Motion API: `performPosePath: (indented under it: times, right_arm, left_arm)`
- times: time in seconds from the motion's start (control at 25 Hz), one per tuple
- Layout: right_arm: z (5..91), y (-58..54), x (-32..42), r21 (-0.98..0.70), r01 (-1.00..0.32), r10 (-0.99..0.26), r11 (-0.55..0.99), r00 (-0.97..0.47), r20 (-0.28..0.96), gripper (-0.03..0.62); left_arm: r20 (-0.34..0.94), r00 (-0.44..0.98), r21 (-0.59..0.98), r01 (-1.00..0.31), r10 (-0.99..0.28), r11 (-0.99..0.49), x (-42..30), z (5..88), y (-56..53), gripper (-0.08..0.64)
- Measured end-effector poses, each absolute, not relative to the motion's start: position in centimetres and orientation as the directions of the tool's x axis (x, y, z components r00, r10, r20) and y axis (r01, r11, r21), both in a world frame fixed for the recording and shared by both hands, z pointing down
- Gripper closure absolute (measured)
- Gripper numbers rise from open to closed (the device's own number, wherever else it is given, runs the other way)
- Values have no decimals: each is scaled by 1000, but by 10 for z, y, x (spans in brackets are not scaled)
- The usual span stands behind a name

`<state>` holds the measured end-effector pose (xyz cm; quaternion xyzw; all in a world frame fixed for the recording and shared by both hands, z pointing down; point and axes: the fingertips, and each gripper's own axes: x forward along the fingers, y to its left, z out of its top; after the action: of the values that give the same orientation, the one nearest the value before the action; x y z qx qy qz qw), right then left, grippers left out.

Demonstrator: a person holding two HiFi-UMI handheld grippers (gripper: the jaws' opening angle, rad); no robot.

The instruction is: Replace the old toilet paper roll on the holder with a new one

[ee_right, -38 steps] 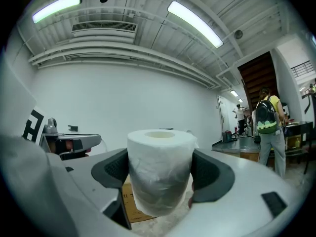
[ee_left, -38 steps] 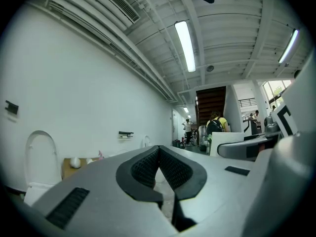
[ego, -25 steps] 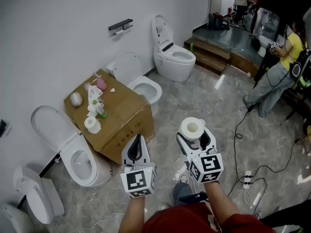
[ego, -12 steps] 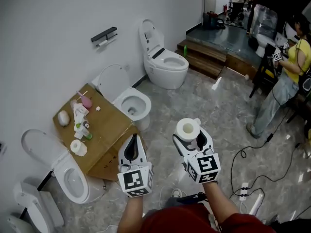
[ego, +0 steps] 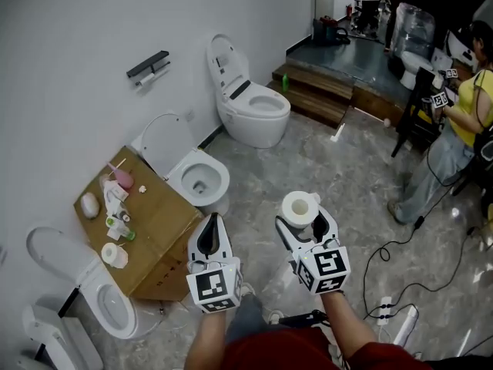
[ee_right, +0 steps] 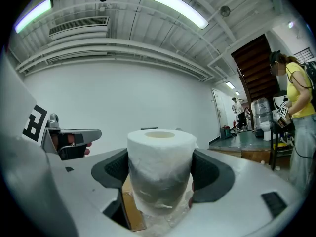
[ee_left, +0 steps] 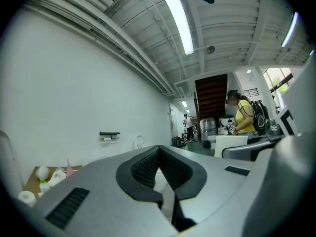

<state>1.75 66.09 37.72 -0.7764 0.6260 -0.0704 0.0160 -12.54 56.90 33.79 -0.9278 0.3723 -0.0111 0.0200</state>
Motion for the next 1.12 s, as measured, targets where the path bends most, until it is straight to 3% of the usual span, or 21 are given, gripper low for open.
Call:
performPosePath:
  times: [0.56,1.12]
  right_arm:
    - [371,515,71,-59,-966,-965,-250,243,101,210]
    - [366,327,73,-34,-983,-980,-180,176,96,210]
  left_arm:
    - [-3,763,-6,-646,-646,-763,-55,347,420,545]
    - [-7,719,11,-695,-695,-719,-55,344,240,545]
